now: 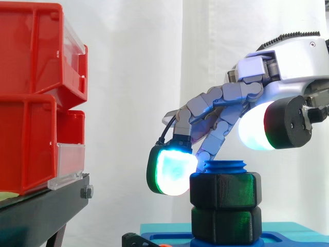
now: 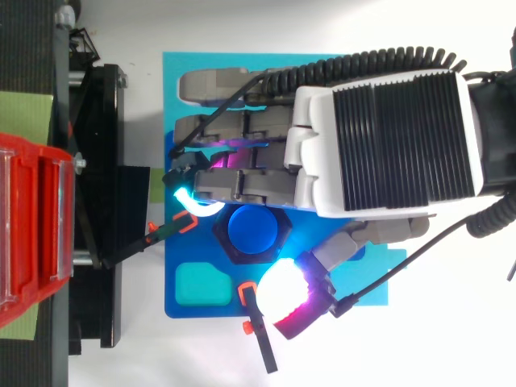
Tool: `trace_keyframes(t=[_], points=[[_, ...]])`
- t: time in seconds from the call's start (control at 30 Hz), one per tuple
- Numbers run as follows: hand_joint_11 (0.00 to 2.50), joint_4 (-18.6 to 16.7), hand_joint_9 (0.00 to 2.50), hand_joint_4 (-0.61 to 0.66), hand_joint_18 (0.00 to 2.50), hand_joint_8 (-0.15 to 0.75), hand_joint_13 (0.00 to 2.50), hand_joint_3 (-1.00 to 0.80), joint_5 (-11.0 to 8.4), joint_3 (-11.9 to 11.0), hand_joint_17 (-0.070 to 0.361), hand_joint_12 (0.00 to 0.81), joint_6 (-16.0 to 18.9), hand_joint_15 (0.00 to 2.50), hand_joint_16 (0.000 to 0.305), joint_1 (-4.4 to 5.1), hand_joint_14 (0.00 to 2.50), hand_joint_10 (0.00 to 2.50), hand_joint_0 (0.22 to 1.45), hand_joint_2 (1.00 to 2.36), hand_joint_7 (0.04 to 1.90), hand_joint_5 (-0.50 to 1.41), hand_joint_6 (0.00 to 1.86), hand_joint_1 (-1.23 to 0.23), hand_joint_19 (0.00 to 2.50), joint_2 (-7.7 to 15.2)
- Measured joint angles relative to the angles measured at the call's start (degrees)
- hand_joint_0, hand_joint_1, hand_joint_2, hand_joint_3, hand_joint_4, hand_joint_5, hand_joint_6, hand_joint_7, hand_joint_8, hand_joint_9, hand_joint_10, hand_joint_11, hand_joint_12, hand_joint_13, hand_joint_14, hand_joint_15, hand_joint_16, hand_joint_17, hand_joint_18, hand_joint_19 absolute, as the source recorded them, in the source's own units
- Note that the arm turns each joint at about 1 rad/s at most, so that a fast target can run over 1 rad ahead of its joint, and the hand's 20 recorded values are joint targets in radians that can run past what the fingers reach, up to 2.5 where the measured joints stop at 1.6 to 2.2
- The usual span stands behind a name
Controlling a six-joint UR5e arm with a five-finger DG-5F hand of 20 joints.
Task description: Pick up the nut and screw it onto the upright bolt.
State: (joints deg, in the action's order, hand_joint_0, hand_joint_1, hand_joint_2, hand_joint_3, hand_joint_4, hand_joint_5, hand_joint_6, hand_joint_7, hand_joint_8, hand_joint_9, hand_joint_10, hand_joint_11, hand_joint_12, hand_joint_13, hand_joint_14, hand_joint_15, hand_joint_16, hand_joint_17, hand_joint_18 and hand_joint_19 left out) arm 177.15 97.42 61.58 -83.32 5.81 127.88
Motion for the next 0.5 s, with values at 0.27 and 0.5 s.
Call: trace_keyframes(t=[0.27,0.5], points=[[0.00,0.1,0.80,0.28,0.00,0.253,0.37,-0.50,0.04,0.0,0.058,0.258,0.0,0.00,0.026,-0.07,0.00,0.00,0.51,1.00,1.02,-0.06,0.50,-0.23,0.00,0.0],[0.00,0.1,0.89,0.21,0.01,0.265,0.44,-0.50,0.13,-0.1,0.050,0.243,0.0,0.00,0.022,-0.30,0.00,0.00,0.52,1.00,1.19,-0.02,0.50,-0.24,0.00,0.0]])
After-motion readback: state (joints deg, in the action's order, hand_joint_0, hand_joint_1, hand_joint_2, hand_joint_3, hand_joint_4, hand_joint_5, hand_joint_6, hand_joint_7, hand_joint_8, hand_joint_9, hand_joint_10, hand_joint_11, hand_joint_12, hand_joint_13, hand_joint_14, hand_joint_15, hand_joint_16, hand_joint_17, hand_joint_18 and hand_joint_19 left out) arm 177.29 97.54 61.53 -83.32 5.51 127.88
